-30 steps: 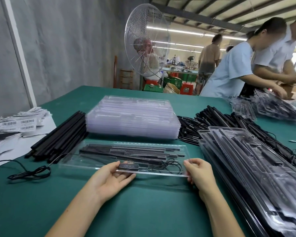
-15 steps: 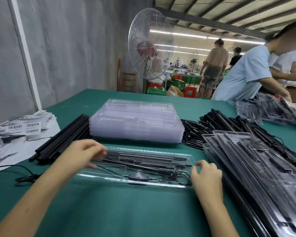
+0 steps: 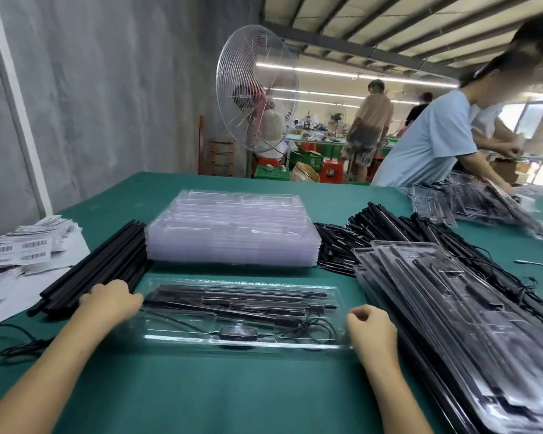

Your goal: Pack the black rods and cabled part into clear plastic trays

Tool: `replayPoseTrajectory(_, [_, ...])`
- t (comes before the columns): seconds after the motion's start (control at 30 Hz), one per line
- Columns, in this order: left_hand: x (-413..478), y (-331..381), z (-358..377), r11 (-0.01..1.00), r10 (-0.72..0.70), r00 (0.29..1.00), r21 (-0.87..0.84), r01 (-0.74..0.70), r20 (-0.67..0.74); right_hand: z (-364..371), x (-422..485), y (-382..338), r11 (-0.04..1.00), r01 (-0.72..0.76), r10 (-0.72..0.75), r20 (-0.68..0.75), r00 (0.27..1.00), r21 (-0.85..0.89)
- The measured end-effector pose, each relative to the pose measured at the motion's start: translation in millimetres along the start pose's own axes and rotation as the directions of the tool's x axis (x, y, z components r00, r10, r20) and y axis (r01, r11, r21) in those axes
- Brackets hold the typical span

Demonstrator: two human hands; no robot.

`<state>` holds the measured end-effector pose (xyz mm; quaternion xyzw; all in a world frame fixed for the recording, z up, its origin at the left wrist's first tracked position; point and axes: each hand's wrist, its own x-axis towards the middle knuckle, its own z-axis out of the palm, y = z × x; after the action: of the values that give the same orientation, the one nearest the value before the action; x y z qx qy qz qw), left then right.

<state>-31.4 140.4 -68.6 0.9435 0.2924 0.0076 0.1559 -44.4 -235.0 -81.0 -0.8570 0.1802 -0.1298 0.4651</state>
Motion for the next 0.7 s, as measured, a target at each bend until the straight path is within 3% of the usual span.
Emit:
replayPoseTrajectory(0.23, [7.2, 8.1, 2.1, 0.996, -0.052, 0.999, 0.071, 0.053, -0.012, 0.4, 1.4, 0.2, 0.990, -0.017, 0.021, -0.026, 0.999, 0.142])
replayPoseTrajectory(0.3, [6.0, 8.9, 3.5, 0.997, -0.041, 0.999, 0.064, 0.043, -0.030, 0.6, 1.1, -0.9, 0.955, -0.052, 0.056, -0.005, 0.998, 0.292])
replayPoseTrajectory(0.33, [6.2, 9.2, 3.8, 0.998, -0.018, 0.999, 0.066, 0.021, -0.043, 0.3, 1.5, -1.8, 0.898, -0.098, 0.094, 0.029, 0.995, 0.428])
replayPoseTrajectory(0.4, [2.6, 13.4, 0.3, 0.995, 0.051, 0.997, 0.083, -0.047, -0.054, -2.5, -0.2, -6.0, 0.679, -0.243, 0.185, 0.159, 0.970, 0.693])
replayPoseTrajectory(0.47, [-2.6, 19.1, -5.0, 0.992, 0.101, 0.994, 0.084, -0.098, -0.034, -5.3, 0.9, -6.6, 0.491, -0.316, 0.210, 0.241, 0.947, 0.812])
replayPoseTrajectory(0.6, [-12.8, 22.4, -15.6, 0.995, 0.097, 0.989, -0.032, -0.094, 0.109, -5.1, 3.8, -5.3, 0.325, -0.300, 0.194, 0.247, 0.949, 0.897])
replayPoseTrajectory(0.7, [-12.7, 17.6, -18.8, 0.921, 0.093, 0.986, -0.389, -0.032, 0.139, -2.7, 2.7, -7.4, 0.262, -0.327, 0.185, 0.285, 0.941, 0.908])
